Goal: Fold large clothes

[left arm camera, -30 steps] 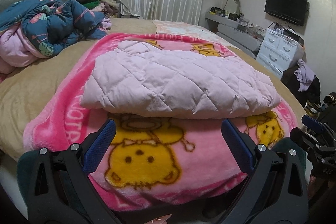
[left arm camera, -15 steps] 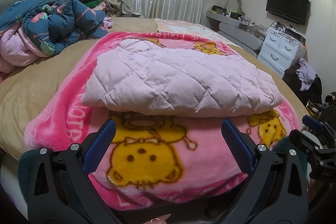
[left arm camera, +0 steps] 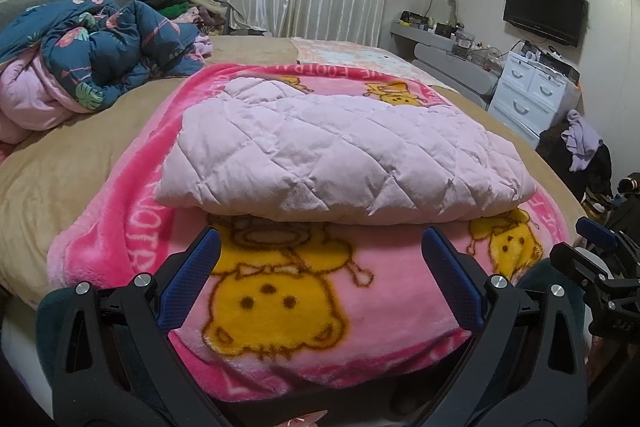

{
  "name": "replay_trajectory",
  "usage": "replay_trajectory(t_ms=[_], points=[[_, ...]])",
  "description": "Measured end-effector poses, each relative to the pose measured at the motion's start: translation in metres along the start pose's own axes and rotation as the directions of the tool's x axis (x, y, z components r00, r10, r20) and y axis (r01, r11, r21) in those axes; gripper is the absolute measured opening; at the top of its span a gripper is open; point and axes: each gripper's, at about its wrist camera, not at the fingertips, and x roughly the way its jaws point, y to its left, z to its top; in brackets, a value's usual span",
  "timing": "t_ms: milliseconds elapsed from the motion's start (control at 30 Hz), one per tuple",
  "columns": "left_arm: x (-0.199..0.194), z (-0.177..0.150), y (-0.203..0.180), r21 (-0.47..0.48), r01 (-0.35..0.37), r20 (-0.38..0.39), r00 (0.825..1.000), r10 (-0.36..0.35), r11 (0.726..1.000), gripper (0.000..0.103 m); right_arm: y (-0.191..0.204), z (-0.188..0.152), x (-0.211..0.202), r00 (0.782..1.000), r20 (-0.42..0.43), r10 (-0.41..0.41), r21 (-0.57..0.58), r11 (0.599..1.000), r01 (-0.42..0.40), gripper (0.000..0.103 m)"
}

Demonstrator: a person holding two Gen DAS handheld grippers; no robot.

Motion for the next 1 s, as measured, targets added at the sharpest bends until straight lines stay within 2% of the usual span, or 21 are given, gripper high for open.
replay_trajectory(t_ms=[1000], points=[[-0.0009, 0.0013, 0.0007, -0.004, 0.003, -0.004, 1.000, -0.003, 1.000, 0.094, -0.0020, 0.0013, -0.0013, 1.000, 0.004, -0.002, 0.000, 1.000, 0.002, 0.099]])
